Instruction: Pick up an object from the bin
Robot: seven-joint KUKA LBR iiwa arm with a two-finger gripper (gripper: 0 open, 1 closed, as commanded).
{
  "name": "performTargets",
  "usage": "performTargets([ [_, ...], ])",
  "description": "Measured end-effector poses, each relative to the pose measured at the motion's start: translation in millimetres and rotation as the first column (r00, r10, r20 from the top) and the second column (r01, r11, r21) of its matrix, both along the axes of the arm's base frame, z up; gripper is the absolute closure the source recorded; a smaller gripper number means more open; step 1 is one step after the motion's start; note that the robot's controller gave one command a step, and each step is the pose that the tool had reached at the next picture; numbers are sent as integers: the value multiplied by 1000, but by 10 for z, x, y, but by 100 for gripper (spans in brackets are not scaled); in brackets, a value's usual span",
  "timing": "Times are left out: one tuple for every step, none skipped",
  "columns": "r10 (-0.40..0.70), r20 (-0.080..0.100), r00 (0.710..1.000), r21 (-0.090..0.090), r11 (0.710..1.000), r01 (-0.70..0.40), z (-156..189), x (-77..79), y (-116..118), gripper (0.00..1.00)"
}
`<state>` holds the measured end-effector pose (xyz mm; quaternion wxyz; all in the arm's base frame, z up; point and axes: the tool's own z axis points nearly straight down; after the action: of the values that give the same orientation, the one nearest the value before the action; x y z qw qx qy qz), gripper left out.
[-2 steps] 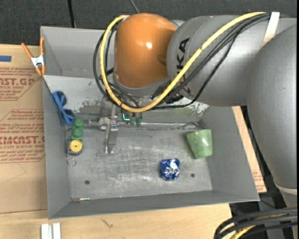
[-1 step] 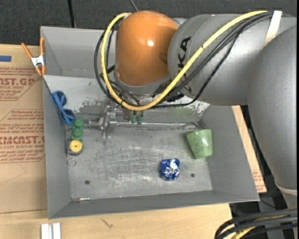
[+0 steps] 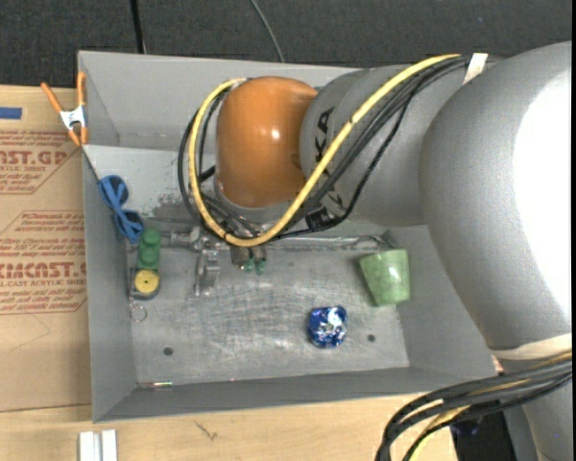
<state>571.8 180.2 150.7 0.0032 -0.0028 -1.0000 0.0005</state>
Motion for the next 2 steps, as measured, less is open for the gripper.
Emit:
performTargets([
  [14,18,1000,4,1000,-14,966,180,4,100],
  [114,0,993,0,993,-114,-113,103,-155,100],
])
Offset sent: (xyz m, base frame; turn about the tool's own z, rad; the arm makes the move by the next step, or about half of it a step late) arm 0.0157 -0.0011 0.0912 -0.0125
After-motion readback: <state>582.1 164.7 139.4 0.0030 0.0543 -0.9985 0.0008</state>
